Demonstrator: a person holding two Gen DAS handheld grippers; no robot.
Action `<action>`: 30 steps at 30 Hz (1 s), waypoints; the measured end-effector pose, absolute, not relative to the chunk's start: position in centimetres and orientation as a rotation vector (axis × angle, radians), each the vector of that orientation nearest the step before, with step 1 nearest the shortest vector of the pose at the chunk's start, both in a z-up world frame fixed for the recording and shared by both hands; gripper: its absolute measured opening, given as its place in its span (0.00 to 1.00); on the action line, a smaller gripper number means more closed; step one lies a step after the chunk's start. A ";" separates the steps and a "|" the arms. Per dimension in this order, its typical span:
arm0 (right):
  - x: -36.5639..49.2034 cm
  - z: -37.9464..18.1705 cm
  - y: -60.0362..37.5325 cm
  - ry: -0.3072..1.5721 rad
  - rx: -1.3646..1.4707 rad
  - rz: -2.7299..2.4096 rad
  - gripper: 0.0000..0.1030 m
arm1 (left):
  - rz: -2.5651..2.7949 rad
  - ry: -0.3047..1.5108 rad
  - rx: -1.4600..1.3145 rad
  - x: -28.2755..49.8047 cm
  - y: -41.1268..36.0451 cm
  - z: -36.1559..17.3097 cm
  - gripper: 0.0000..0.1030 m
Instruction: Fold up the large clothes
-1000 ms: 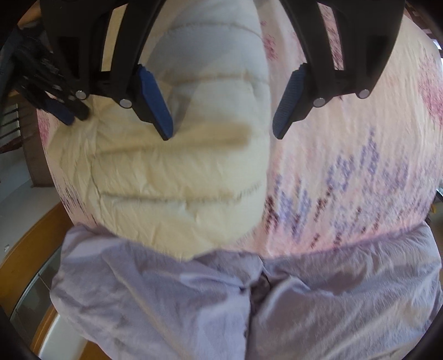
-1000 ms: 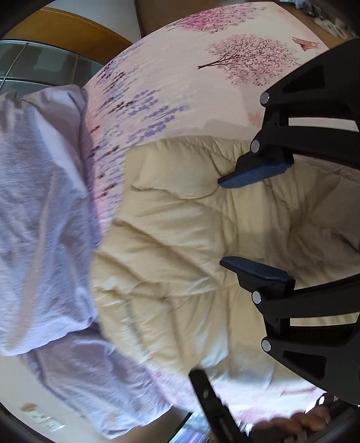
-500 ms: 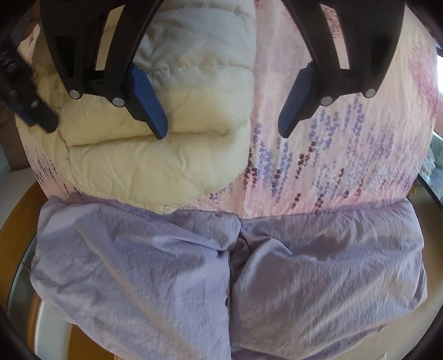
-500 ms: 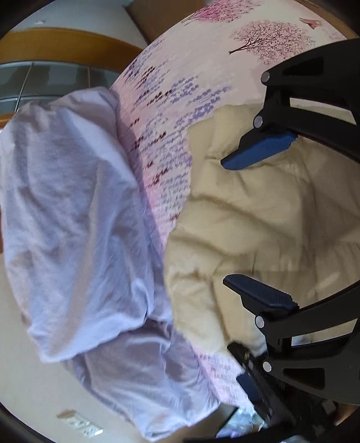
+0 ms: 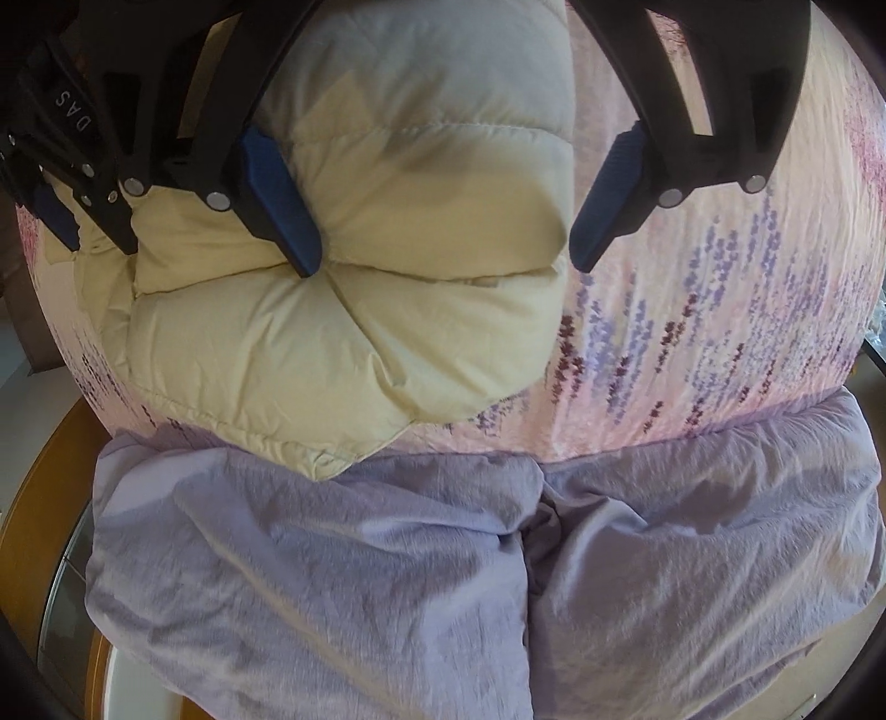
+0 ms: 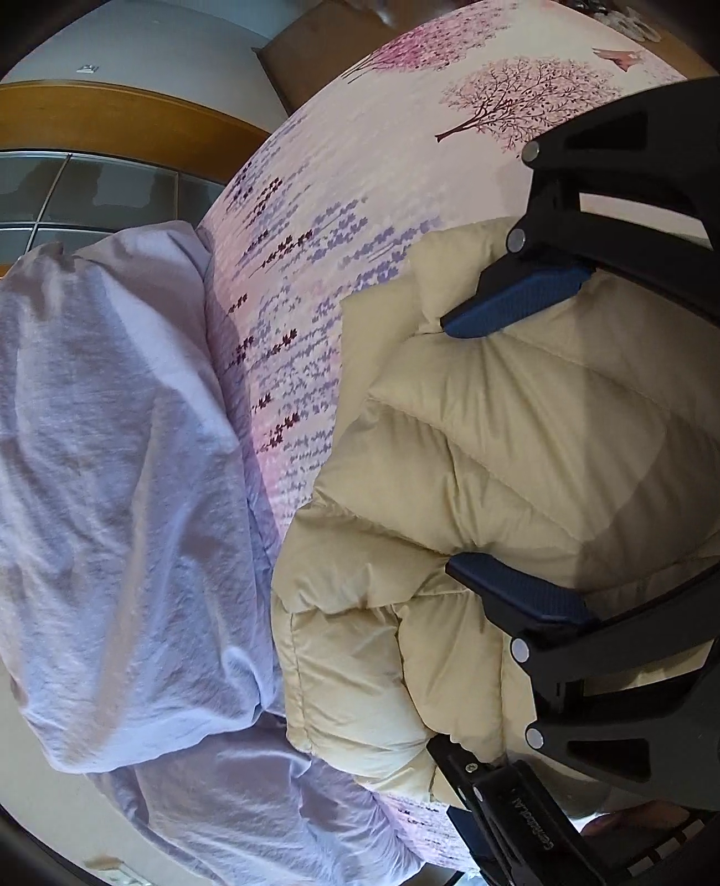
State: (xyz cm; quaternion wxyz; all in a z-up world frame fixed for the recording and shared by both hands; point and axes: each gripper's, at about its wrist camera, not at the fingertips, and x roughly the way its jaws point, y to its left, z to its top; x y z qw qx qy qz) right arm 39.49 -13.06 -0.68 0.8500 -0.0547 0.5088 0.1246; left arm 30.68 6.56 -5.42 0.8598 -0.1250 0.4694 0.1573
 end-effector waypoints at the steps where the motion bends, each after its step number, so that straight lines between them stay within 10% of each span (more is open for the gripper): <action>1: 39.6 -0.8 -13.2 1.071 -0.116 0.262 0.79 | 0.327 0.986 -0.261 30.7 6.5 -5.6 0.90; 30: 39.6 -4.0 -13.2 1.006 -0.133 0.243 0.91 | 0.335 0.989 -0.252 31.2 6.6 -8.9 0.98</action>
